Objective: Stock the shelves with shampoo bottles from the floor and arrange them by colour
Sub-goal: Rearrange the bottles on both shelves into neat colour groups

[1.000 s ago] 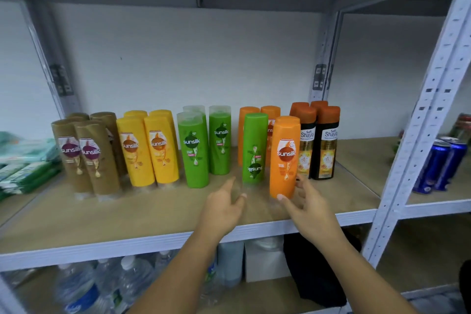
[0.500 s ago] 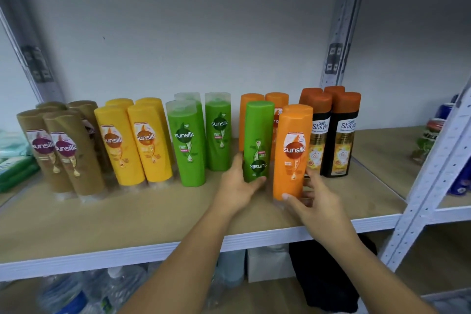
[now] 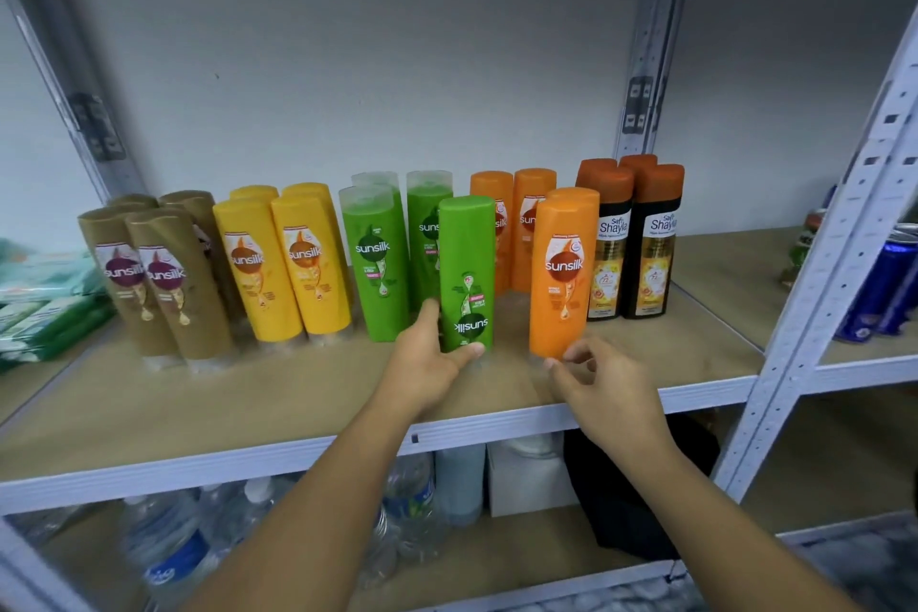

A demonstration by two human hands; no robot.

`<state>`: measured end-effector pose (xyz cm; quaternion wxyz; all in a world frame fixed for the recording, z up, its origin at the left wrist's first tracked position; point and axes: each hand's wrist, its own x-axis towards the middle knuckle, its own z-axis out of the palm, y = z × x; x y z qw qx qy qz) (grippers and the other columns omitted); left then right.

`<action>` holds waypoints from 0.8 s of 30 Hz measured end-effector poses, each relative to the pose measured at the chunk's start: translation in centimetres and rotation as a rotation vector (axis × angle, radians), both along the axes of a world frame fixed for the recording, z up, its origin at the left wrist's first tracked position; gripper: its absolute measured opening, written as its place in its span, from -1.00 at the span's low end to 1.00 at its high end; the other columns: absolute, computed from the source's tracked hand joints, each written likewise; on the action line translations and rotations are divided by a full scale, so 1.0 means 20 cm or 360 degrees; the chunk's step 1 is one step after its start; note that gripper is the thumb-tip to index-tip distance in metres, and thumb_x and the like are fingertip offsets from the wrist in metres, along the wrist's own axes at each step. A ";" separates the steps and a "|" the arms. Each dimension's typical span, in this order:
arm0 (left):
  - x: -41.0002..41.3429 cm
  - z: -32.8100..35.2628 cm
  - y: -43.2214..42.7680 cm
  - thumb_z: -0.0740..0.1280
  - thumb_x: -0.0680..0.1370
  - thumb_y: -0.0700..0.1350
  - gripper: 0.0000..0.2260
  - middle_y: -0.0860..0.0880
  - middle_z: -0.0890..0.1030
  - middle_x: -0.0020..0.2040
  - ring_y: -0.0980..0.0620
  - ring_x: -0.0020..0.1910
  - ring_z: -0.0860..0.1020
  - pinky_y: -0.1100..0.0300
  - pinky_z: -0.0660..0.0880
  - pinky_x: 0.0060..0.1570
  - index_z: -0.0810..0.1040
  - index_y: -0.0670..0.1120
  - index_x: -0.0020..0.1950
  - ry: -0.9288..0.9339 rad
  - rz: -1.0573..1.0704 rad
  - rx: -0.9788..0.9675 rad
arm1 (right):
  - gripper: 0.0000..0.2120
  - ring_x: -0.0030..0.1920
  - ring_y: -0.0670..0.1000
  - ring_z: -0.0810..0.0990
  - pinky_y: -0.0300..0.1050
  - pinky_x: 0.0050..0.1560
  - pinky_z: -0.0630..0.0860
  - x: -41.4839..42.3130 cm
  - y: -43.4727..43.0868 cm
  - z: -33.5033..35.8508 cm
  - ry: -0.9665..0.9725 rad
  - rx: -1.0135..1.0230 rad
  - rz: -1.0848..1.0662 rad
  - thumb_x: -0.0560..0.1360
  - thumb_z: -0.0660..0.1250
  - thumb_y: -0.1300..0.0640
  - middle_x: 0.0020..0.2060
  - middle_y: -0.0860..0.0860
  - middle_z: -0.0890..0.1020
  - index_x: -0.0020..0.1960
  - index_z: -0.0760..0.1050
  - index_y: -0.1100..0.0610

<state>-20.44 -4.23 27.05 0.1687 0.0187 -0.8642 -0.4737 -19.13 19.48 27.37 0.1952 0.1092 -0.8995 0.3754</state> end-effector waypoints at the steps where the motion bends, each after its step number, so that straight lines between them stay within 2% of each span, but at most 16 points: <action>1: 0.04 0.01 -0.02 0.57 0.41 0.01 -0.58 0.14 0.68 0.03 0.14 0.00 0.66 -0.01 0.60 0.13 0.42 0.09 0.14 -0.0005 -0.0014 -0.0001 | -0.88 -0.02 -0.04 0.54 -0.14 -0.06 0.44 0.01 -0.01 -0.01 0.0008 0.0054 0.0087 0.51 0.44 0.00 -0.11 -0.12 0.56 -0.04 0.57 0.03; 5: 0.20 0.03 -0.09 0.59 0.41 -0.01 -0.54 0.15 0.67 0.04 0.17 0.01 0.65 0.04 0.60 0.13 0.44 0.07 0.20 -0.0016 -0.0009 0.0013 | -0.89 0.04 0.00 0.56 -0.12 0.06 0.47 0.08 -0.12 -0.04 0.0038 0.0279 0.0503 0.57 0.37 0.06 -0.07 -0.10 0.61 0.06 0.62 0.04; 8: 0.29 0.03 -0.12 0.58 0.41 0.04 -0.53 0.15 0.68 0.04 0.18 0.00 0.65 0.01 0.61 0.11 0.44 0.10 0.21 -0.0001 -0.0017 0.0031 | -0.76 0.15 -0.04 0.58 -0.08 0.19 0.49 0.14 -0.22 -0.02 -0.0047 0.0308 0.0767 0.65 0.27 0.06 0.12 -0.08 0.66 0.25 0.59 0.07; 10: 0.34 0.03 -0.14 0.57 0.42 0.04 -0.52 0.16 0.68 0.06 0.21 0.02 0.64 0.02 0.60 0.12 0.43 0.10 0.24 0.0012 -0.0040 0.0040 | -0.68 0.22 -0.12 0.57 -0.12 0.28 0.48 0.17 -0.29 -0.01 -0.0141 0.0158 0.0832 0.66 0.25 0.03 0.21 -0.07 0.64 0.36 0.54 0.08; 14: 0.40 0.07 -0.20 0.55 0.46 -0.01 -0.54 0.17 0.68 0.08 0.23 0.06 0.63 0.02 0.59 0.15 0.47 0.09 0.29 0.0048 -0.0074 0.0065 | -0.59 0.24 -0.30 0.54 -0.22 0.33 0.48 0.21 -0.42 0.07 -0.0263 -0.0408 0.0874 0.62 0.33 0.04 0.27 -0.15 0.59 0.44 0.44 0.06; 16: 0.42 0.08 -0.25 0.55 0.46 -0.03 -0.57 0.15 0.68 0.03 0.19 0.03 0.63 0.00 0.59 0.14 0.51 0.09 0.28 0.0054 -0.0073 0.0079 | -0.49 0.24 -0.31 0.54 -0.30 0.29 0.48 0.21 -0.47 0.13 -0.0278 -0.0652 0.0922 0.60 0.36 0.08 0.33 -0.17 0.53 0.51 0.33 0.02; 18: 0.44 0.11 -0.29 0.53 0.47 -0.02 -0.58 0.14 0.68 0.04 0.17 0.06 0.62 0.00 0.57 0.16 0.54 0.11 0.30 0.0061 -0.0082 0.0050 | -0.40 0.27 -0.24 0.55 -0.28 0.27 0.49 0.20 -0.51 0.16 -0.0250 -0.0874 0.0987 0.59 0.37 0.12 0.39 -0.21 0.45 0.56 0.22 -0.07; 20: 0.47 0.14 -0.31 0.51 0.50 -0.03 -0.57 0.15 0.66 0.14 0.19 0.13 0.58 0.12 0.53 0.21 0.54 0.10 0.35 0.0082 -0.0110 0.0022 | -0.34 0.34 -0.21 0.50 -0.28 0.27 0.48 0.17 -0.54 0.18 -0.0124 -0.1028 0.1005 0.58 0.39 0.19 0.43 -0.28 0.38 0.56 0.19 -0.13; 21: 0.49 0.16 -0.33 0.51 0.51 -0.06 -0.57 0.14 0.64 0.19 0.25 0.15 0.56 0.25 0.51 0.19 0.54 0.07 0.37 0.0098 -0.0107 0.0044 | -0.32 0.38 -0.18 0.47 -0.27 0.27 0.49 0.16 -0.54 0.18 -0.0044 -0.1069 0.0970 0.57 0.40 0.21 0.45 -0.26 0.35 0.56 0.19 -0.13; 23: 0.53 0.21 -0.35 0.52 0.51 -0.13 -0.57 0.10 0.62 0.24 0.37 0.14 0.53 0.50 0.44 0.05 0.56 0.00 0.37 0.0161 -0.0053 0.0166 | -0.29 0.49 -0.10 0.35 -0.09 0.37 0.47 0.11 -0.55 0.17 0.0134 -0.1018 0.0792 0.55 0.44 0.17 0.53 -0.13 0.24 0.57 0.19 -0.15; 24: 0.55 0.23 -0.37 0.53 0.49 -0.13 -0.58 0.08 0.62 0.23 0.36 0.14 0.54 0.50 0.44 0.02 0.58 0.01 0.34 0.0205 -0.0023 0.0235 | -0.27 0.54 -0.07 0.24 0.04 0.45 0.40 0.09 -0.54 0.16 0.0206 -0.0914 0.0681 0.54 0.46 0.13 0.56 -0.09 0.16 0.57 0.18 -0.18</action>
